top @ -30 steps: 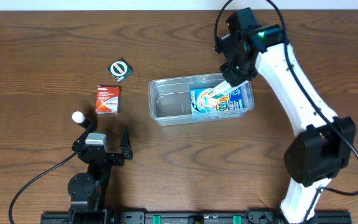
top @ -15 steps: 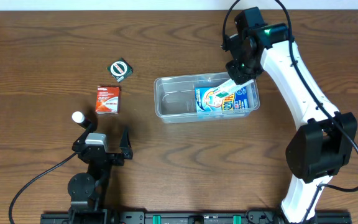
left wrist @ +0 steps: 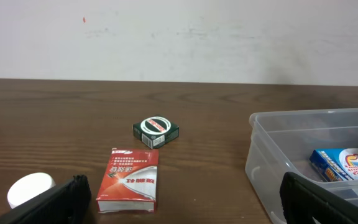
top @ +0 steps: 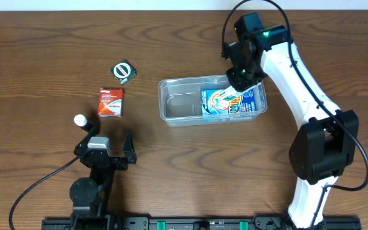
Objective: Pack container
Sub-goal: 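Carry the Panadol box into the container and lower it, then release the Panadol box on the blue box and open the right gripper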
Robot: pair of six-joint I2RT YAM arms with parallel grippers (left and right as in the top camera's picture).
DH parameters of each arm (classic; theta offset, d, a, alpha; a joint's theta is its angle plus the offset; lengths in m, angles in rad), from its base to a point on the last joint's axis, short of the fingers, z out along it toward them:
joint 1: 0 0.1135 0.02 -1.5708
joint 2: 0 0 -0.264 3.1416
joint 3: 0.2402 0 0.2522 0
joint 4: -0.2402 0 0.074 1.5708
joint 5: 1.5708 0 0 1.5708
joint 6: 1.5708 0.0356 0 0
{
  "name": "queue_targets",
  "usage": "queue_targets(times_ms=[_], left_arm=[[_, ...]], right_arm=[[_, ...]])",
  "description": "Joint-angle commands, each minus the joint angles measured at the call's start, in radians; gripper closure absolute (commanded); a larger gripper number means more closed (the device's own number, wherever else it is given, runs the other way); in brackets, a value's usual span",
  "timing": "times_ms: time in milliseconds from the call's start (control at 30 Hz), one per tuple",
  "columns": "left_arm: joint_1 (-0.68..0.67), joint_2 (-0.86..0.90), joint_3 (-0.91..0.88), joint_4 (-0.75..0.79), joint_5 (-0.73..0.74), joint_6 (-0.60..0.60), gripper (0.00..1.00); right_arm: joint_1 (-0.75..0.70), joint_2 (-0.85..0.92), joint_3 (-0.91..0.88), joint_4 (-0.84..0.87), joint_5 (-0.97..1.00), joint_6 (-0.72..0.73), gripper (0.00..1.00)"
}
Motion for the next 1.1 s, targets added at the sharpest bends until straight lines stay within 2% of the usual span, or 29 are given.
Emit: queue_targets(times_ms=[0, 133, 267, 467, 533, 1067], left_arm=[[0.006, -0.005, -0.017, -0.035, 0.007, 0.006, 0.02], [0.006, -0.005, -0.017, -0.035, 0.007, 0.006, 0.02], [0.006, -0.005, -0.017, -0.035, 0.007, 0.006, 0.02], [0.006, -0.005, -0.017, -0.035, 0.007, 0.006, 0.02], [0.006, -0.005, -0.017, -0.035, 0.007, 0.006, 0.02], [0.006, -0.005, -0.017, -0.035, 0.007, 0.006, 0.02]], right_arm=[[0.016, 0.014, -0.013, 0.003, -0.004, 0.01, 0.8], [0.012, 0.01, -0.003, 0.006, -0.003, 0.011, 0.88], [-0.006, -0.001, 0.019, 0.006, -0.004, 0.019, 0.87], [-0.039, -0.017, 0.047, 0.003, -0.003, 0.018, 0.55], [-0.049, -0.017, 0.055, 0.0, -0.003, 0.018, 0.5], [-0.081, -0.022, 0.068, 0.052, -0.004, 0.01, 0.51]])
